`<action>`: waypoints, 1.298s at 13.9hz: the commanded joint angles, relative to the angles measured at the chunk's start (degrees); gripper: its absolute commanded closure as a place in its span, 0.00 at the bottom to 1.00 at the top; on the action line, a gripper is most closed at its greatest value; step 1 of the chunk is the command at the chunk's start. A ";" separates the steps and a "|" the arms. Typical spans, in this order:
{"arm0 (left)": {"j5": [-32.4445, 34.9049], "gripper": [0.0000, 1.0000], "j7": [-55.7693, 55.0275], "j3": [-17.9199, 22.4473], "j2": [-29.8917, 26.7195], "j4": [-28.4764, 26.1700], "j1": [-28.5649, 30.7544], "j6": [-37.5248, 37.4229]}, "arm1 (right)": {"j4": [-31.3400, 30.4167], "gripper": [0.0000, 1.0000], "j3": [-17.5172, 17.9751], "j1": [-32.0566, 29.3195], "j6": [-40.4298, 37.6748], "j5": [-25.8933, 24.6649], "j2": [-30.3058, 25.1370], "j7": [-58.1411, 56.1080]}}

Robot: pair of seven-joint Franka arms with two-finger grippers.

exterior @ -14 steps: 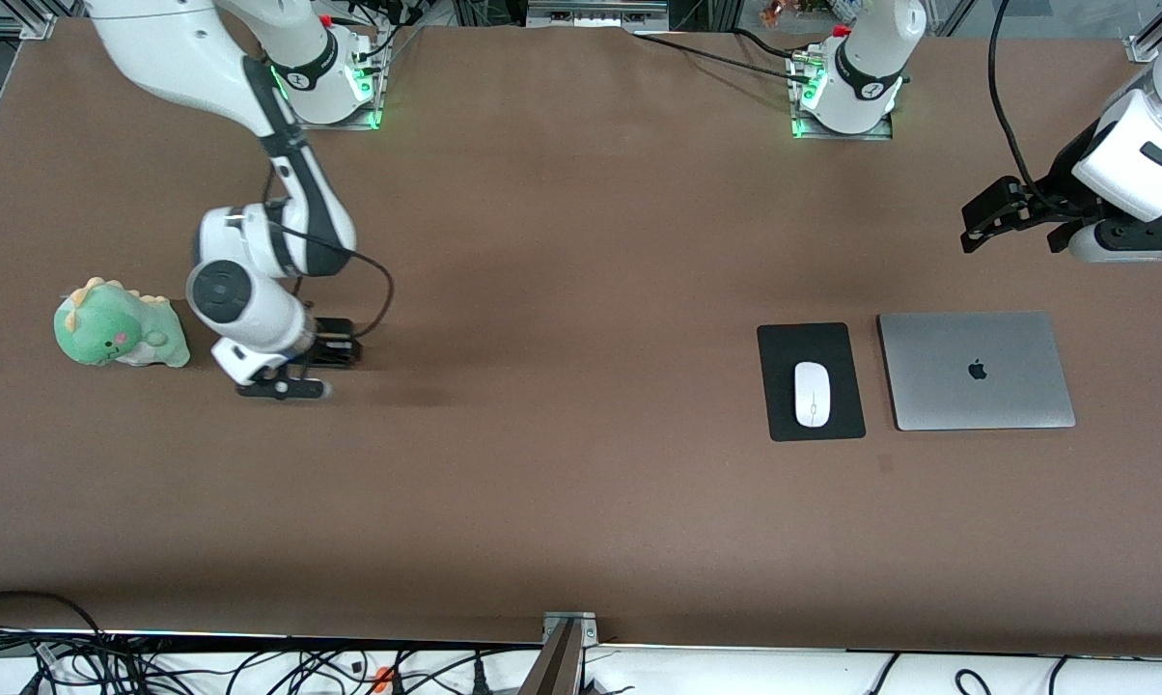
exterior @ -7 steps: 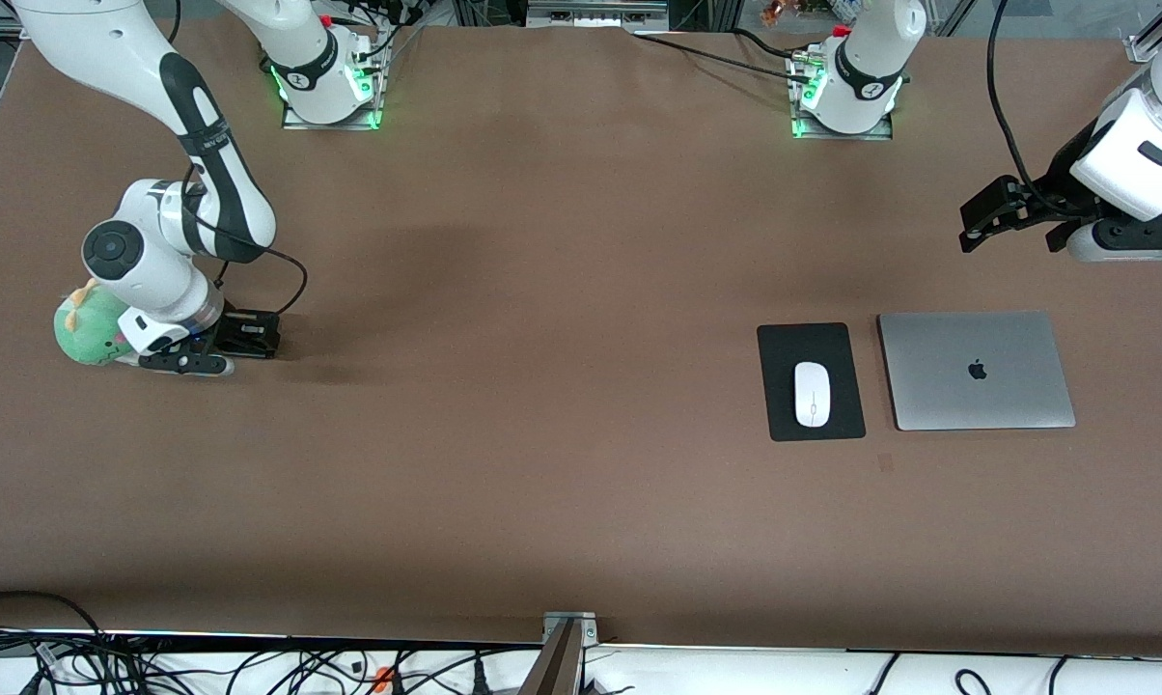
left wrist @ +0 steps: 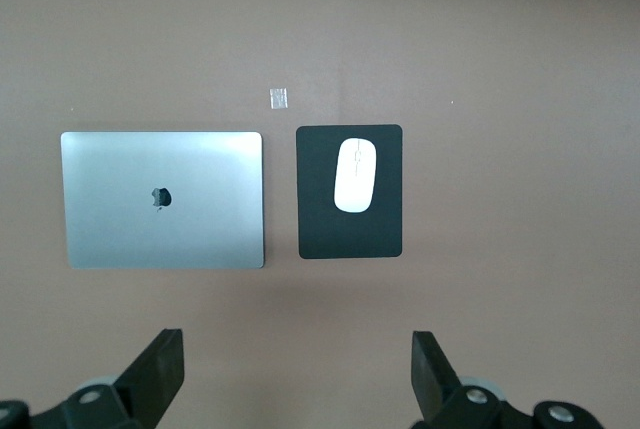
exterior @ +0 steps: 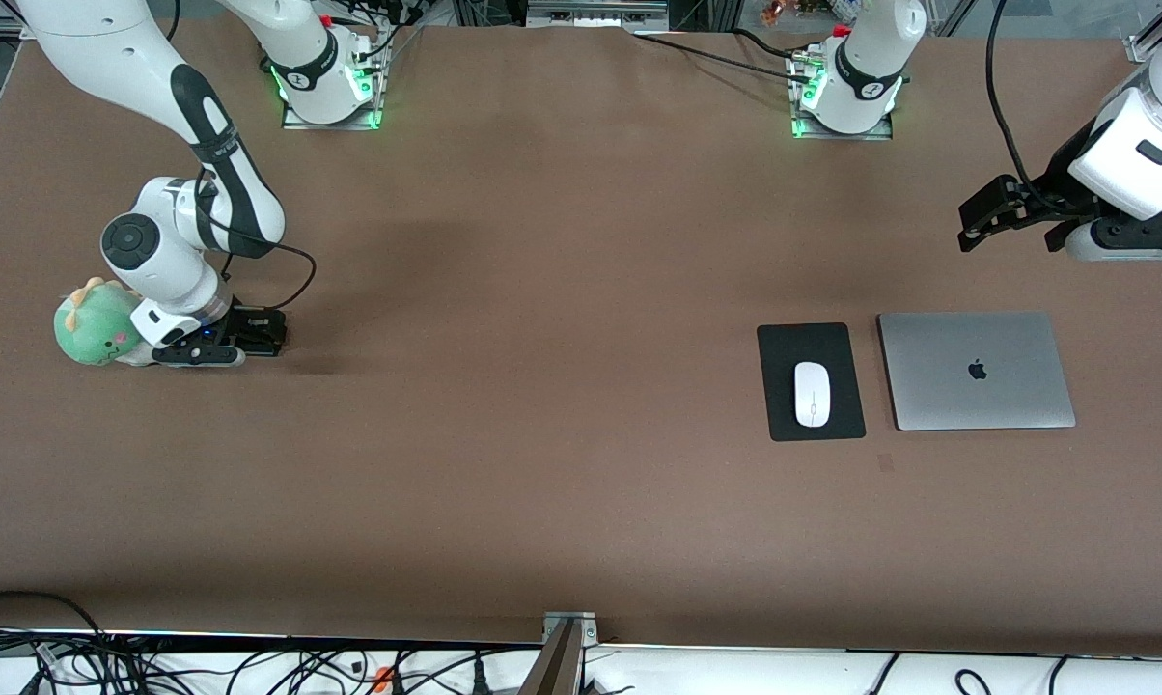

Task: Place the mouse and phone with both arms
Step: 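Carry the black phone beside the green plush and set it down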

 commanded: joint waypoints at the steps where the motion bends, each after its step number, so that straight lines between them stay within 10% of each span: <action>1: 0.86 0.00 -0.54 0.09 -0.19 1.03 -0.47 -1.15 | 0.64 0.00 0.69 -0.97 -2.18 0.27 -1.45 -2.02; 18: 0.85 0.00 -0.28 0.88 -0.10 0.94 -0.12 -1.15 | 18.74 0.00 1.82 -2.19 -43.64 4.05 -21.48 -0.97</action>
